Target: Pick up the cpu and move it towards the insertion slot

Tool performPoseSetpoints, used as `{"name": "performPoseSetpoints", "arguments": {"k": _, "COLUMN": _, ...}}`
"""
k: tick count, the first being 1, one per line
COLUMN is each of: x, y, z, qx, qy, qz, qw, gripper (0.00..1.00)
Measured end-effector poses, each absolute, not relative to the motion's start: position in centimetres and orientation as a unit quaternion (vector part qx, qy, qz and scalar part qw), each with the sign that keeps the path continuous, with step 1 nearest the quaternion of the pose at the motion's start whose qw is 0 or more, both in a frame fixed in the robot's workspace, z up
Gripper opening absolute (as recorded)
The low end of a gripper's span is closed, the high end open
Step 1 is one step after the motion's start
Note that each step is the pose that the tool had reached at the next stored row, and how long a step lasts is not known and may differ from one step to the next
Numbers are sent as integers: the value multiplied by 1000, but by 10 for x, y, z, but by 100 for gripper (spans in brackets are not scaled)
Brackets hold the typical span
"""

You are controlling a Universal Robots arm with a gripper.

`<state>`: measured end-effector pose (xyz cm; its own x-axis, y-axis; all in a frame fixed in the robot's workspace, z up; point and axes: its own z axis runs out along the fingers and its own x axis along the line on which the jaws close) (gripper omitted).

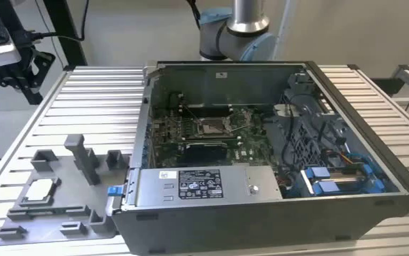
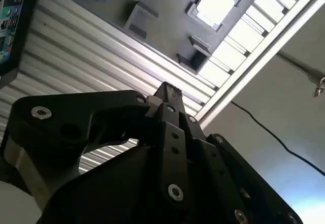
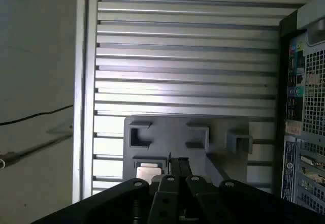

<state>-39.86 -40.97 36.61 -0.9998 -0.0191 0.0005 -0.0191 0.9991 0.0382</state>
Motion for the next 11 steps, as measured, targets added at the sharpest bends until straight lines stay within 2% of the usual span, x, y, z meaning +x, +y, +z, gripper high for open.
{"name": "performPoseSetpoints", "arguments": {"k": 11, "x": -399, "y": -410, "z": 366, "qx": 10, "qy": -1000, "qz": -19, "qw": 0, "gripper": 0}}
